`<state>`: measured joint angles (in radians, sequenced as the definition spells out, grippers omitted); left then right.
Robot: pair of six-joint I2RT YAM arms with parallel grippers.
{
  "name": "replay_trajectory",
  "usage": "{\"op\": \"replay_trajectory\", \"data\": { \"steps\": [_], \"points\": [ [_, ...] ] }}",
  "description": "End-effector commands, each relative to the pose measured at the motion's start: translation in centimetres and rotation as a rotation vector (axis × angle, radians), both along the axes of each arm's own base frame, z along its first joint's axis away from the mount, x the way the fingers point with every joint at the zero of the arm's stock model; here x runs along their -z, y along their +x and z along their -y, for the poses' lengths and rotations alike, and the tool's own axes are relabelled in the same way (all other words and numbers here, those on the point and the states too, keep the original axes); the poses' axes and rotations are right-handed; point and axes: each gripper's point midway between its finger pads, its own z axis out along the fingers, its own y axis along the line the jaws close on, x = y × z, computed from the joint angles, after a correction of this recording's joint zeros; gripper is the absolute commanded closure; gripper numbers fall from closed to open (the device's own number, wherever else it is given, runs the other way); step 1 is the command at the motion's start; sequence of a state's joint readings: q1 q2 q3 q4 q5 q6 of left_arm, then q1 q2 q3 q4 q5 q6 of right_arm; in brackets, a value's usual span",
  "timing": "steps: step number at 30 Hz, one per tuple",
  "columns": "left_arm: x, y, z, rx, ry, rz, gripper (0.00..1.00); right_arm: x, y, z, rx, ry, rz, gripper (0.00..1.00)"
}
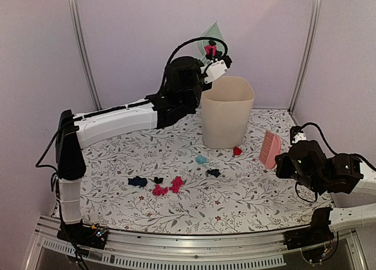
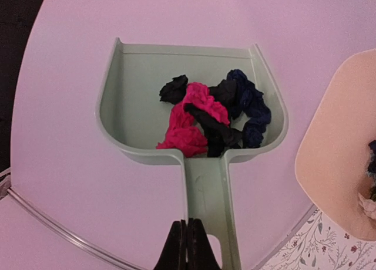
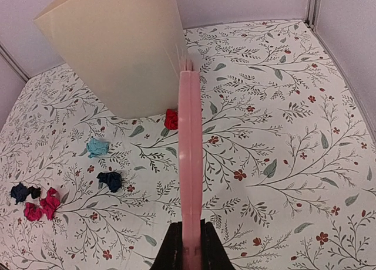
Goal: Sweep away the paper scraps from the table
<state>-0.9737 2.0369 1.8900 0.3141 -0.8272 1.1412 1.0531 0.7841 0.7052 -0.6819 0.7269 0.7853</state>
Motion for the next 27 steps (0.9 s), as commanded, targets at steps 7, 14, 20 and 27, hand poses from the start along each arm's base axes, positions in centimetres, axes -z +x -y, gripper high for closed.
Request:
{"op": "replay_trajectory", "data": {
  "steps": [7, 14, 20, 27],
  "points": [
    [-1.2, -0.7, 0.8, -0.102, 0.227, 0.229, 1.0, -0.2, 0.2, 0.3, 0.013, -0.002, 0.02, 1.0],
    [0.5, -0.5, 1.5, -0.12, 0.335, 0.279, 1.0, -0.3, 0.1, 0.3, 0.008, 0.001, 0.019, 1.0],
    [0.6, -0.5, 1.5, -0.118, 0.339, 0.287, 1.0, -0.2, 0.2, 0.1, 0.003, 0.001, 0.019, 1.0],
    [-1.4, -0.4, 0.2, -0.138, 0.206, 0.215, 1.0, -0.9, 0.4, -0.7, -0.023, 0.012, 0.028, 1.0]
  ]
}}
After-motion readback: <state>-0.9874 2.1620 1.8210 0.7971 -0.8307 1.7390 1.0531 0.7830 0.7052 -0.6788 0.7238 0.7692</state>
